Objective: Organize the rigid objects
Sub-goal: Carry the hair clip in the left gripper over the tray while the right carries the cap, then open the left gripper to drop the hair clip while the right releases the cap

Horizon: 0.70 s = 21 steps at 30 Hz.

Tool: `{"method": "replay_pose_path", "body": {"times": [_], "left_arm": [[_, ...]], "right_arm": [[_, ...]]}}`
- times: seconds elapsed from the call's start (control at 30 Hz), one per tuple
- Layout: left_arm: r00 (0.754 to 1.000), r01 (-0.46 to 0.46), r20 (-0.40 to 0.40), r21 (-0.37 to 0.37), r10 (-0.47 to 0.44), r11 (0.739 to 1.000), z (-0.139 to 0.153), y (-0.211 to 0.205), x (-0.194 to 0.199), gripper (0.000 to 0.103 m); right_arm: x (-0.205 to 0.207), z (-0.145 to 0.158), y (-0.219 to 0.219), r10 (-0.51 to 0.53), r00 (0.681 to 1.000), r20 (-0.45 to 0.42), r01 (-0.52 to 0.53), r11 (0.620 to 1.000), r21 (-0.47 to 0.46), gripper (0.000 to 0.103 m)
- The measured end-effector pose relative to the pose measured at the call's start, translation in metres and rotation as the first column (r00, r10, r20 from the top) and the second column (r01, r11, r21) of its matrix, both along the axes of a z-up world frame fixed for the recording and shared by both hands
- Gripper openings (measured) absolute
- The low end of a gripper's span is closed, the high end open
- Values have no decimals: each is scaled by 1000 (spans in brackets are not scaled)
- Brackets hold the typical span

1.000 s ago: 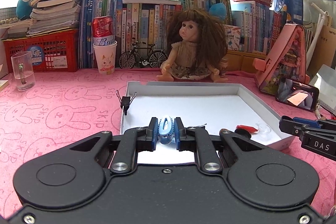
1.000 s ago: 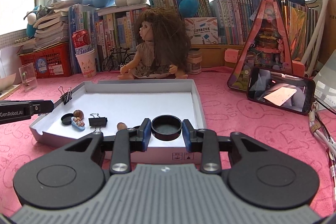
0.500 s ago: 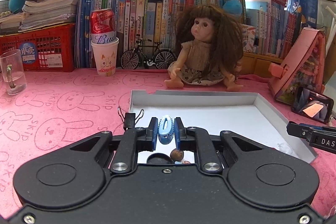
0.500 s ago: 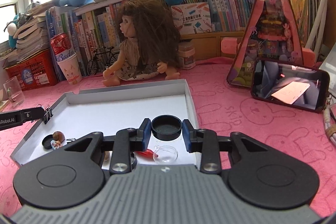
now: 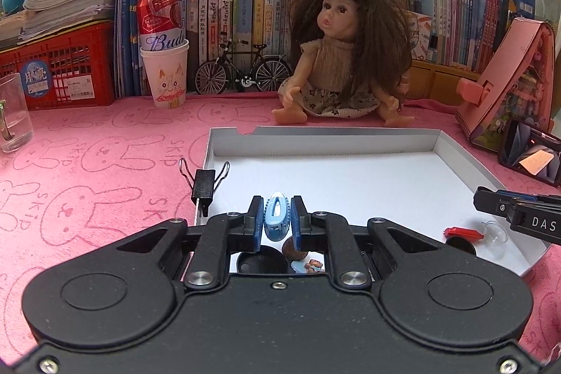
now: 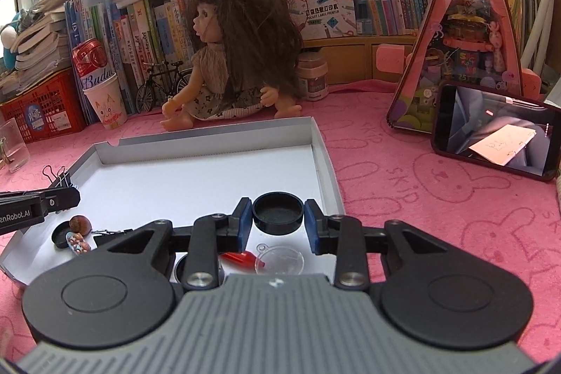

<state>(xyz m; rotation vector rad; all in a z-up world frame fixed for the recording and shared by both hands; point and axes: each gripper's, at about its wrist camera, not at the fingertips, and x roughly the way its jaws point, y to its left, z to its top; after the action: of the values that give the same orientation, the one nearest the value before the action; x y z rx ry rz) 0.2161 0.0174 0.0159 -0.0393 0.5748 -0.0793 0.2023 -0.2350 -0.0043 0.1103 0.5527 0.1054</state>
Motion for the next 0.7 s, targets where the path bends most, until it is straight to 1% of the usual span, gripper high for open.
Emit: {"method": "replay_pose_path", "body": {"times": [0.13, 0.7], "left_arm": [[1000, -1, -13, -11, 1, 1000, -2, 0, 2, 15], [999, 4, -39, -5, -4, 1000, -8, -4, 6, 16]], "right_arm": [[2, -2, 1, 2, 1000, -10, -2, 1000, -1, 37], [5, -7, 4, 8, 999, -42, -7, 1000, 7, 38]]}}
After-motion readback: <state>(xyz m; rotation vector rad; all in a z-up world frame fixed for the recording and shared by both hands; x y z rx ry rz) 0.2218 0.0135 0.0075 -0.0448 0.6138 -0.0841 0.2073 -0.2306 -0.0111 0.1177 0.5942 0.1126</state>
